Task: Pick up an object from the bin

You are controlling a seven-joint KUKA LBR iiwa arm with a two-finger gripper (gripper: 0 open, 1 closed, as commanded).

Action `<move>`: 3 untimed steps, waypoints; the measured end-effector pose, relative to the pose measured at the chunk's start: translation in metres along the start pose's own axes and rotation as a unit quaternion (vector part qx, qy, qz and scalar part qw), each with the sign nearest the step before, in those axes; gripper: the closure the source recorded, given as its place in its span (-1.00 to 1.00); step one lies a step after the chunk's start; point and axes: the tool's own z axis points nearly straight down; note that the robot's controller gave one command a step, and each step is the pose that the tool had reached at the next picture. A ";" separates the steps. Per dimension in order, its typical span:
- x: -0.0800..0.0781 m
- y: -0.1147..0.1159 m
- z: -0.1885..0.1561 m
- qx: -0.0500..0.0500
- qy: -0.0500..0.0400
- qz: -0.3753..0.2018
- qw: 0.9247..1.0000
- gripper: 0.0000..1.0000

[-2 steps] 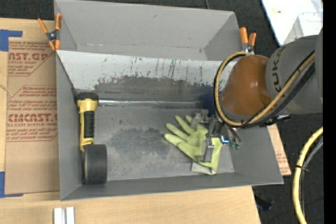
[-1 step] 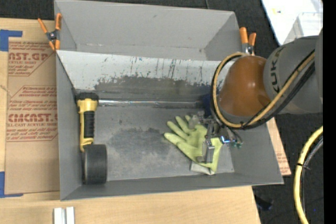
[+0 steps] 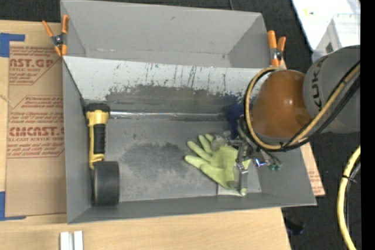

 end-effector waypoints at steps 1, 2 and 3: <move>-0.052 -0.021 0.002 -0.001 0.001 0.114 0.993 -1.00; -0.016 -0.012 0.002 -0.001 0.001 0.075 0.997 -1.00; -0.019 -0.022 0.003 -0.002 0.001 0.178 0.984 -1.00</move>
Offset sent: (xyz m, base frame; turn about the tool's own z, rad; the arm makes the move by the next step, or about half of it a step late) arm -0.0138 -0.0085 -0.0025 0.1162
